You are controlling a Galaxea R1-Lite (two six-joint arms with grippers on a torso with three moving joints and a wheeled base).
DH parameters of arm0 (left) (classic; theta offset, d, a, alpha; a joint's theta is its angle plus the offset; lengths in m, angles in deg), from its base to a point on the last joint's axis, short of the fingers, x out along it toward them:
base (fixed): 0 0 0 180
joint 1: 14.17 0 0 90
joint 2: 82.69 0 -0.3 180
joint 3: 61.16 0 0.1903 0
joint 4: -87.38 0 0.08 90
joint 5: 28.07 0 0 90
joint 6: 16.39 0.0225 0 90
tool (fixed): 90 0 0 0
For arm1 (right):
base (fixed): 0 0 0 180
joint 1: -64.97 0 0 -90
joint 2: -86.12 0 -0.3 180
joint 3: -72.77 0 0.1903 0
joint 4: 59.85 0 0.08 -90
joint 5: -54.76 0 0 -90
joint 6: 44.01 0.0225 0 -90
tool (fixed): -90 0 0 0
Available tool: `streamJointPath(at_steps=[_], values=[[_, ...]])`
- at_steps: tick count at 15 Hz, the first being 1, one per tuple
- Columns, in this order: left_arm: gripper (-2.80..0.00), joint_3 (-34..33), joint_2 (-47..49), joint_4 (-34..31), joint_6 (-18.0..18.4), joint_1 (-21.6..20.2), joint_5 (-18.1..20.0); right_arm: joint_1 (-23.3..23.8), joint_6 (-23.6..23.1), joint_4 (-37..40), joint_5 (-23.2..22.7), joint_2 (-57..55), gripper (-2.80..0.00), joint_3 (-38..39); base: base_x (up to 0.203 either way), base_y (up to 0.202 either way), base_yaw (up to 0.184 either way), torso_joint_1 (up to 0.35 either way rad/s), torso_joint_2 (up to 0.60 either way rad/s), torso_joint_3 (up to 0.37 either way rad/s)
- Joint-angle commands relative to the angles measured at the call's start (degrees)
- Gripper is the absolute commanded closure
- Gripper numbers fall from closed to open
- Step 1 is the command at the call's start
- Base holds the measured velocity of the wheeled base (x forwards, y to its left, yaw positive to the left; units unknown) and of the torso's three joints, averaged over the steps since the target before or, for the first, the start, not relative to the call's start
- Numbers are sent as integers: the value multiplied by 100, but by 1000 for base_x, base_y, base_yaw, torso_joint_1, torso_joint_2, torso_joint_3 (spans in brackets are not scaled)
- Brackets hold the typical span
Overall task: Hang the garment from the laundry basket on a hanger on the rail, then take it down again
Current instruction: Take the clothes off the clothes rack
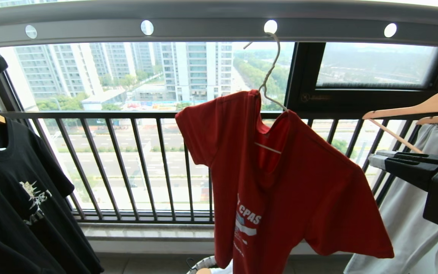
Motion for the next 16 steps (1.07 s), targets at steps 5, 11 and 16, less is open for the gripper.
streamJointPath(at_steps=[5, 11, 16], values=[[0, -17, 71, 31, -8, 117, 4, -1, -567, -6, -198, -1042, -280, -776, 0, 0, 0, 0, 0, 0], [0, -26, 121, 31, -8, 117, 4, 12, -983, 17, -364, -1716, -280, -1429, 0, 0, 0, 0, 0, 0], [0, -26, 121, 31, -8, 117, 4, 12, -981, -3, -532, -2152, -280, -1710, 0, 0, 0, 0, 0, 0]])
